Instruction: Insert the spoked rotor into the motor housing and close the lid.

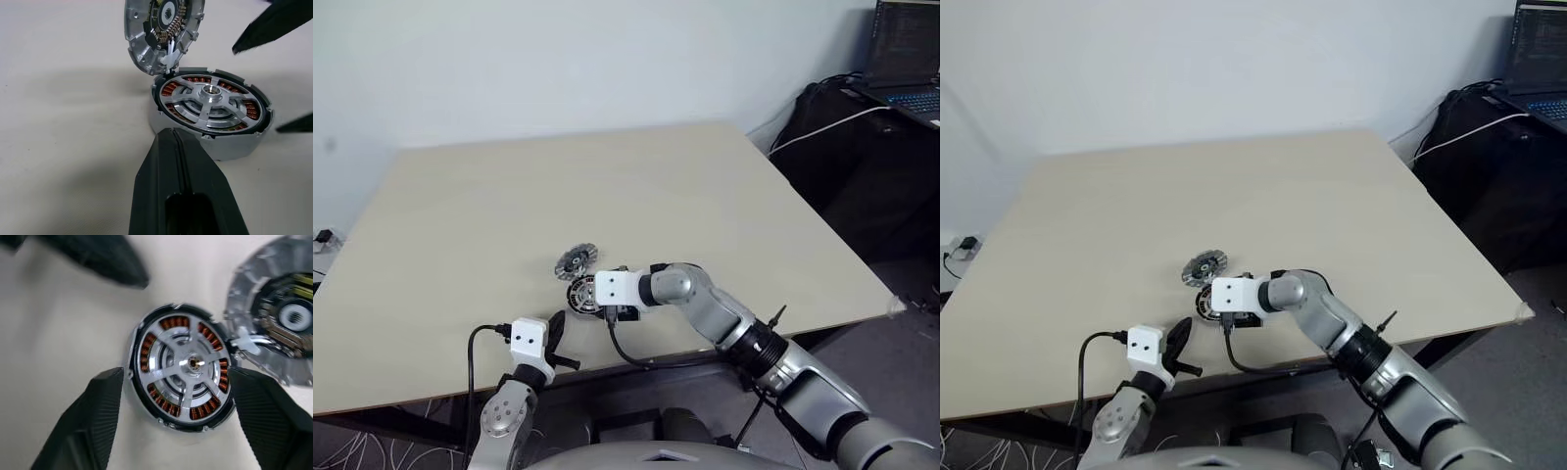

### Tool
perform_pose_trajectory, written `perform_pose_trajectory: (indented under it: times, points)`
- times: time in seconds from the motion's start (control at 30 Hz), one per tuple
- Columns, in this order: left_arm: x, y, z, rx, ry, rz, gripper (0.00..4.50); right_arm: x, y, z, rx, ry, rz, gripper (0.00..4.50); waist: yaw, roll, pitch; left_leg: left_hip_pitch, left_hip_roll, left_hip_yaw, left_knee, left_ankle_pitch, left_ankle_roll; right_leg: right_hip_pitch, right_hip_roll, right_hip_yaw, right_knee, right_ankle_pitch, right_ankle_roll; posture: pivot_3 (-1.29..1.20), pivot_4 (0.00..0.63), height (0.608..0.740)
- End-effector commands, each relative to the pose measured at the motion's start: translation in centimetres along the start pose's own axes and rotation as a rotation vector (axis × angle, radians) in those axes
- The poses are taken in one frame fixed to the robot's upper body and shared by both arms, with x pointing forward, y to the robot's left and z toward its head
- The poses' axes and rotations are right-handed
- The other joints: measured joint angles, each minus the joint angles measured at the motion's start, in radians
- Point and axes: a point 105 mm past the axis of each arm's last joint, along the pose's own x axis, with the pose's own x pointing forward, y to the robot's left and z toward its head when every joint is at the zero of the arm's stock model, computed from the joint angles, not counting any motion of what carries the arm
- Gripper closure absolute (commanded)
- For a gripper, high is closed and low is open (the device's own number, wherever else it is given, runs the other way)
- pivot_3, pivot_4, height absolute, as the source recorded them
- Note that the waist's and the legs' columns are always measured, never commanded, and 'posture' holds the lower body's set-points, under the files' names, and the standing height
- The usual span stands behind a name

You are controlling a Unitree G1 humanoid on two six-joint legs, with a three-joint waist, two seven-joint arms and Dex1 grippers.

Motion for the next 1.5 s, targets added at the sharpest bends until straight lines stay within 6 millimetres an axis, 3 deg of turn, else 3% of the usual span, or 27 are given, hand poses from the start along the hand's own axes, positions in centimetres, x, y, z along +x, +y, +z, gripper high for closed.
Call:
perform_pose_trajectory:
  times: [0.03,0.27,0.5,1.1,1.23,1.37,1.5]
  points:
    - [0.2,0.0,0.7,-0.002,-0.036,0.007,4.50,-0.5,-1.2,0.0,-0.198,0.067,0.046,1.03,0.000,0.000,0.000,0.000,0.000,0.000,0.000,0.000,0.000,0.000,0.000,0.000,0.000,0.000,0.000,0.00,0.000,0.740]
    - [0.1,0.0,0.9,-0.017,-0.044,0.029,4.50,-0.6,-2.1,-0.1,-0.403,0.147,0.166,1.03,0.000,0.000,0.000,0.000,0.000,-0.001,0.000,0.000,0.000,0.000,0.000,0.000,0.000,0.003,-0.005,0.00,0.000,0.740]
    - [0.1,0.0,0.8,-0.029,-0.040,0.043,4.50,-1.2,-1.2,-0.6,-0.556,0.190,0.322,1.03,0.001,0.000,0.000,0.000,0.000,-0.001,-0.001,0.000,0.000,0.000,0.000,0.000,0.000,0.003,-0.005,0.00,0.000,0.740]
    - [0.0,0.2,0.1,-0.047,-0.037,0.058,4.50,0.3,-0.4,0.3,-0.603,0.163,0.404,1.03,0.002,0.000,0.000,0.001,-0.001,-0.001,-0.001,0.000,-0.001,0.000,0.000,0.000,0.001,0.003,-0.006,0.00,0.000,0.740]
    - [0.0,0.2,0.2,-0.049,-0.043,0.059,4.50,0.5,-0.7,0.2,-0.595,0.172,0.403,1.84,0.000,0.000,0.000,0.001,0.000,-0.001,-0.001,0.000,-0.001,0.000,0.001,0.000,0.001,0.003,-0.006,0.00,0.000,0.740]
    - [0.1,0.2,0.3,-0.053,-0.047,0.061,4.50,0.6,-1.0,0.0,-0.589,0.180,0.398,1.84,0.001,0.000,0.000,0.001,-0.001,-0.001,-0.001,0.000,-0.001,0.000,0.000,0.000,0.001,0.003,-0.006,0.00,0.000,0.740]
    - [0.1,0.0,0.5,-0.055,-0.053,0.063,4.50,0.6,-1.0,-0.3,-0.571,0.189,0.398,2.73,0.001,0.001,0.000,0.001,-0.001,-0.001,-0.001,0.000,-0.001,0.000,0.000,0.000,0.002,0.003,-0.006,0.00,0.000,0.740]
